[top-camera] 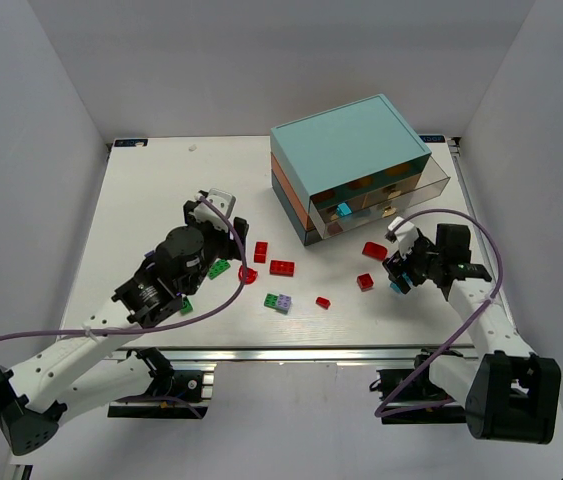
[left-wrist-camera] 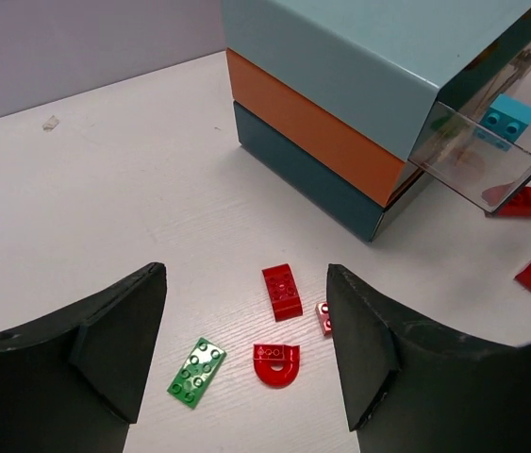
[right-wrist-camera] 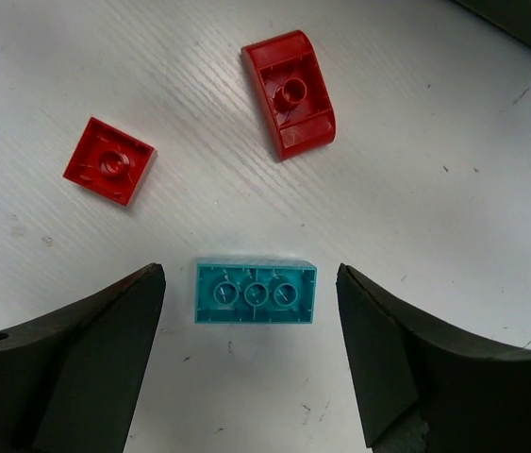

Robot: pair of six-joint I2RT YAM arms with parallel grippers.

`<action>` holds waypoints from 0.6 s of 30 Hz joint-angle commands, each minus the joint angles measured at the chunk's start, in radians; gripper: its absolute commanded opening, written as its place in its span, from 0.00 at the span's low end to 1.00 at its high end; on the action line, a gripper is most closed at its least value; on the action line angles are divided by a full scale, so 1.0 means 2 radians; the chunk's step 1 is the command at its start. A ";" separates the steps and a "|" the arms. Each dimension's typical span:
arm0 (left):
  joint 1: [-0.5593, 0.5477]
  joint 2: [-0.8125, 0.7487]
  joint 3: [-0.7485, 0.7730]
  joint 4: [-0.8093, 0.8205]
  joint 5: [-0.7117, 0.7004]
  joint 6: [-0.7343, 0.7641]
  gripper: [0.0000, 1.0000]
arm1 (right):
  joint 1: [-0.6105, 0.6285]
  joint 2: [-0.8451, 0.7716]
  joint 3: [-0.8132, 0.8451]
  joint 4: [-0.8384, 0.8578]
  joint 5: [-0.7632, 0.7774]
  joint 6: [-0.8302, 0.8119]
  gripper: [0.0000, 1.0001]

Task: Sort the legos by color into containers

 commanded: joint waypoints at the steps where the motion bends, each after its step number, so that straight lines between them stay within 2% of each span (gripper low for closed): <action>1: 0.001 -0.020 -0.003 0.000 -0.017 0.006 0.79 | -0.002 0.022 0.000 0.034 0.008 -0.052 0.79; 4: 0.001 -0.026 -0.008 0.004 -0.023 0.010 0.79 | -0.002 0.054 0.017 0.016 0.005 -0.060 0.79; 9: 0.001 -0.023 -0.009 0.004 -0.024 0.011 0.80 | -0.005 0.076 0.018 0.034 0.013 -0.049 0.81; 14: 0.001 -0.016 -0.010 0.006 -0.022 0.011 0.80 | -0.005 0.114 0.038 0.023 0.028 -0.031 0.89; 18: 0.001 -0.013 -0.011 0.006 -0.024 0.011 0.80 | -0.007 0.126 0.033 0.029 0.034 -0.029 0.89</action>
